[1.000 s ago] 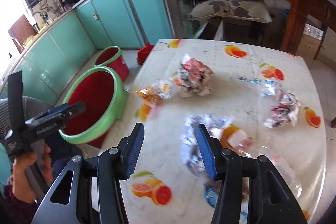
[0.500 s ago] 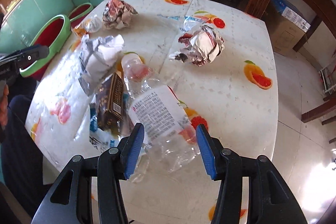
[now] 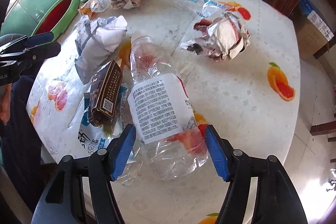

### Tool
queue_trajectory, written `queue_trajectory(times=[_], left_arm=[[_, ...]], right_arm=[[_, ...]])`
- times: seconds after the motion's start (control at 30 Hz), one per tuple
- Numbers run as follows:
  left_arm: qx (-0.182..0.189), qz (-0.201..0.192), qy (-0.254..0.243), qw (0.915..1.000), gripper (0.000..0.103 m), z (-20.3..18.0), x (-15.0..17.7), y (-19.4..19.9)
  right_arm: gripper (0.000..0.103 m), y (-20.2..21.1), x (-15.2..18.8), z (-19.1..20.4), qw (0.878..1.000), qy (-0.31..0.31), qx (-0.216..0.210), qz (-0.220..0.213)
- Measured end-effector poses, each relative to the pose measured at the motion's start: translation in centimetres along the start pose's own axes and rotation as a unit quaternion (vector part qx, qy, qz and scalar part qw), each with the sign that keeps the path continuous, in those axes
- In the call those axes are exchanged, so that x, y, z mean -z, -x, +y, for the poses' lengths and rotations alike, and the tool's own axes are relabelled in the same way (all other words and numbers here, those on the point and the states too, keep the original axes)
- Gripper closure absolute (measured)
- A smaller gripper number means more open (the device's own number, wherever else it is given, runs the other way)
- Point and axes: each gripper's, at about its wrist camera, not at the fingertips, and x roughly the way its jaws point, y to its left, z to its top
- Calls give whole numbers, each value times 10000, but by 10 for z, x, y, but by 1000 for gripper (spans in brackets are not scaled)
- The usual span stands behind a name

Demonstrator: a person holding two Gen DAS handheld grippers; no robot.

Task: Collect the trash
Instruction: 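Grasp the clear plastic water bottle with the right gripper while left grasps a crumpled foil wad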

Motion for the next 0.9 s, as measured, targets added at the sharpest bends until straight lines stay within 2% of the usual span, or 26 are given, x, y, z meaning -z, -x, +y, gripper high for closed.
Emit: queue_trajectory(times=[0.13, 0.3, 0.37, 0.43, 0.53, 0.7, 0.9], left_arm=[[-14, 155, -68, 9999, 23, -9, -6, -18], [76, 363, -75, 9993, 25, -15, -8, -37], [56, 423, -71, 9991, 38, -15, -7, -40], [119, 503, -82, 9986, 70, -16, -4, -42], [86, 416, -156, 9990, 83, -15, -2, -37], [-121, 121, -263, 9995, 84, -11, -4, -17], [-289, -148, -288, 9991, 84, 0, -10, 7]], right_arm=[[43, 8, 10, -4, 9980, -407, -164, -449], [45, 30, 27, -22, 9841, -1333, -476, -1075], [45, 37, 34, -25, 9786, -1560, -535, -1227], [45, 43, 40, -24, 9733, -1742, -574, -1380], [45, 50, 45, -21, 9673, -1908, -621, -1550], [45, 60, 45, -18, 9588, -2073, -723, -1804], [45, 75, 36, -8, 9561, -2007, -658, -2033]])
